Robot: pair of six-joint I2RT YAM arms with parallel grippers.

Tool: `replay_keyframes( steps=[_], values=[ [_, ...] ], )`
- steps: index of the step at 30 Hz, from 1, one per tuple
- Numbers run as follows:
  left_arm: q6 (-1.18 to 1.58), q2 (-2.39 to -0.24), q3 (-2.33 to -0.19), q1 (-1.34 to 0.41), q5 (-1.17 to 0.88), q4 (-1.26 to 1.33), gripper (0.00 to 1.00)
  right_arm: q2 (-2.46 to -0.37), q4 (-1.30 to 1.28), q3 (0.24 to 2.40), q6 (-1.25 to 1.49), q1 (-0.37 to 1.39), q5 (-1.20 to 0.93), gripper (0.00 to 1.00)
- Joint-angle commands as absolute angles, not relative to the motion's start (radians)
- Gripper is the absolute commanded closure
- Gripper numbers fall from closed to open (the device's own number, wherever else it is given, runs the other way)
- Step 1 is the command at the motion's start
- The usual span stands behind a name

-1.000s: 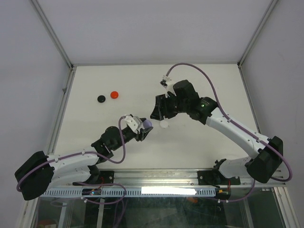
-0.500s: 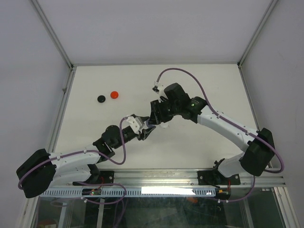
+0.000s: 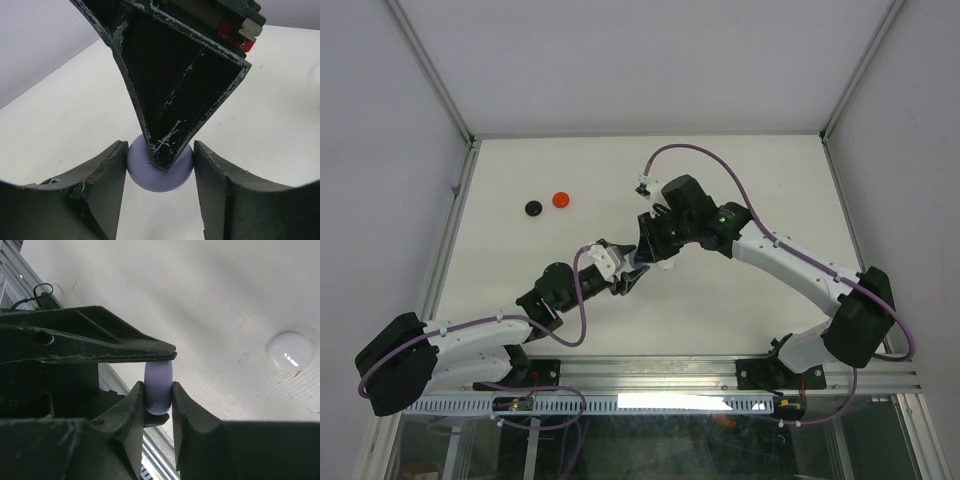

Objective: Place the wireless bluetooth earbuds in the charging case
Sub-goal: Adjust the charging case.

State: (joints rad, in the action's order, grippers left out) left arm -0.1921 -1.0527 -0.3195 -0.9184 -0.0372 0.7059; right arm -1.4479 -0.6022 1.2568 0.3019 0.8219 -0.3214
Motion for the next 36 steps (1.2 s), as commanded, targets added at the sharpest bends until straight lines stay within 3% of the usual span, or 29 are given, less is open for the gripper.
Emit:
replay_keyframes(
  steps=[1,10,15,25,36],
  values=[
    [-0.200,-1.020,-0.357,-0.935,-0.088,0.715,0.45,-1.416,-0.604,1.319,0.240,0.828,-0.338,0.92],
    [-0.111,-0.882,-0.333,-0.933,-0.144,0.585,0.28,-1.379,-0.712,1.368,0.052,0.821,-0.417,0.99],
    [-0.048,-0.816,-0.313,-0.929,-0.192,0.565,0.24,-1.347,-0.744,1.370,-0.056,0.820,-0.501,1.00],
    [0.062,-0.815,-0.333,-0.849,-0.427,0.561,0.28,-1.272,-0.784,1.372,-0.220,0.821,-0.622,1.00],
    [0.231,-0.925,-0.378,-0.724,-0.707,0.688,0.40,-1.307,-0.831,1.404,-0.331,0.828,-0.707,1.00]
  ],
)
